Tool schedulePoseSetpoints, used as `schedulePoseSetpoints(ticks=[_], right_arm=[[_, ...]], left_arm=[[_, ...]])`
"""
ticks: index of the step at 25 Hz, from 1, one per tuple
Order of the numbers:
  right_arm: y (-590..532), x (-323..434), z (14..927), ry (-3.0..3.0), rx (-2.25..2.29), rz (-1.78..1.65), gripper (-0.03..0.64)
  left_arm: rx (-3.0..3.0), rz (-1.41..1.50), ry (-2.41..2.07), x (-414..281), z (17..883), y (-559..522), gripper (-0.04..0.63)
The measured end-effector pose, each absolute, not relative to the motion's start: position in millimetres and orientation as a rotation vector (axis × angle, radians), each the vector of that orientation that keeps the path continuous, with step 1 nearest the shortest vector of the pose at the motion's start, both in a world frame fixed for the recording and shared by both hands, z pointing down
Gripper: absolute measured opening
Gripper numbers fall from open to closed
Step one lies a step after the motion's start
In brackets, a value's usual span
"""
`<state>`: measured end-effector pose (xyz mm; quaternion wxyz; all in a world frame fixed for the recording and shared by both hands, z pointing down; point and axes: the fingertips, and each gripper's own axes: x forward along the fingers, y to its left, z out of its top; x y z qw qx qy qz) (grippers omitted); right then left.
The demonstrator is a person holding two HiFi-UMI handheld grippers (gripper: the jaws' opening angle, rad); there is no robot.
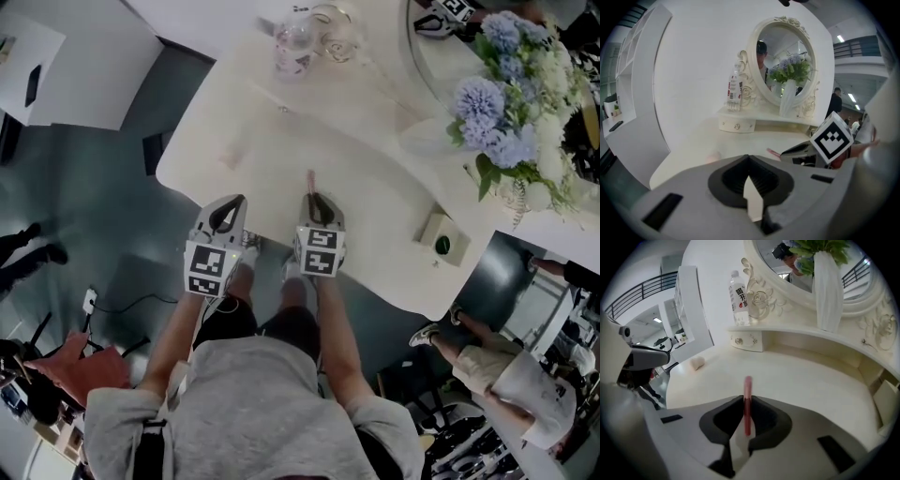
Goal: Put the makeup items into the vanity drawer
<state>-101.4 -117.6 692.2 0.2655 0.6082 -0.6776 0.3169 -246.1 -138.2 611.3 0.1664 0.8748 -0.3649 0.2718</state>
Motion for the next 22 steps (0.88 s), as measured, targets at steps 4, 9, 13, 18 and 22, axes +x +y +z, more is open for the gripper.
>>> schedulePoseSetpoints(ticks=[4,9,13,18,22], right_arm=[[-117,-99,692,-1.813,1.648,0.845,0.057],[-121,-100,681,-1.849,1.648,0.836,0.055],[-121,-97,660,-1.889,1.674,0.805,0.055],[-118,-78,621,-1.915,1.768,0.738,0.055],[-105,-53,591,-1.911,1.84,0.688,0.055]], left_arm=[[2.505,0.775,-1.013,-243,612,-142,0.002],[2.535,0.77,-0.993,-235,605,-146,0.002],[2.564,0.758,-0.993,-228,592,-147,0.002],[2.651,0.732,-0.935,-199,567,-149,0.002],[2.714,0.71,-0.878,-170,547,-141,0.002]])
